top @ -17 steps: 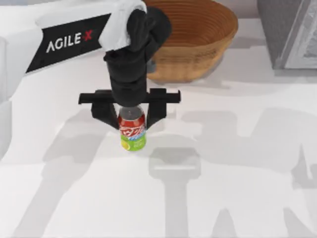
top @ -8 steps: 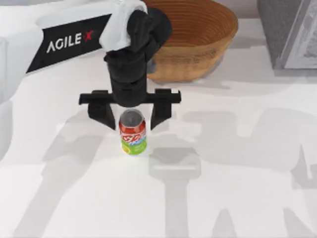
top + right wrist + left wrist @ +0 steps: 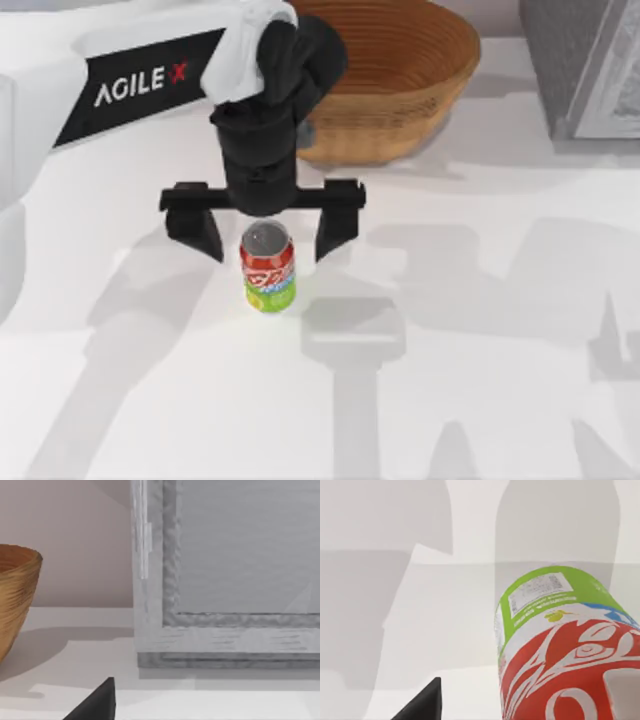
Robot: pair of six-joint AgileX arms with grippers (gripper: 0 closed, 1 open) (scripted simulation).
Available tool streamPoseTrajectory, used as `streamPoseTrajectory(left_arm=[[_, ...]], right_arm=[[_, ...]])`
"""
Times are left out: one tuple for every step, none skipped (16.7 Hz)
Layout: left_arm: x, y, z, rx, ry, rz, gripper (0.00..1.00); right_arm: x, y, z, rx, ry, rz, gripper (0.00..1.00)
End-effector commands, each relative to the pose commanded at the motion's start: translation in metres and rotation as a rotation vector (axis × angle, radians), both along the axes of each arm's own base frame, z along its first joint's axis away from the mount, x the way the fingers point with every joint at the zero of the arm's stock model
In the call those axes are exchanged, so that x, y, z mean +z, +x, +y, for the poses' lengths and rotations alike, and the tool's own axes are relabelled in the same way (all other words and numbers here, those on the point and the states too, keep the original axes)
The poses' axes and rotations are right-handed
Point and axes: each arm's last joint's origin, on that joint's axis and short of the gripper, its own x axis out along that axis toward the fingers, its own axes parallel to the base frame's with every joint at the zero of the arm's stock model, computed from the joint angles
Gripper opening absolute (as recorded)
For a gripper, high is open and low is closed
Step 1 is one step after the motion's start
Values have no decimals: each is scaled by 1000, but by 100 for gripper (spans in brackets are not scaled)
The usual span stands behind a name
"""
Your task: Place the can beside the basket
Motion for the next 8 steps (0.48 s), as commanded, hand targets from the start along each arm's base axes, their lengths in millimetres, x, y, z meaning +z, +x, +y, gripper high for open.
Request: streamPoseTrajectory(left_arm=[[0, 0, 1, 2, 0, 0, 100], [1, 1, 1, 2, 0, -1, 100], [5, 1, 0, 2, -1, -2, 100], [10, 2, 0, 3, -2, -4, 100], [16, 2, 0, 4, -3, -5, 100], [23, 2, 0, 4, -1, -3, 100], [28, 1, 0, 3, 0, 0, 100], [34, 1, 1, 3, 1, 1, 100]], right_arm=[[0, 0, 0, 0, 0, 0, 100], [0, 0, 0, 0, 0, 0, 100], [0, 0, 0, 0, 0, 0, 100], [0, 0, 0, 0, 0, 0, 100], [0, 0, 0, 0, 0, 0, 100], [0, 0, 0, 0, 0, 0, 100], [0, 0, 0, 0, 0, 0, 100], [0, 0, 0, 0, 0, 0, 100]])
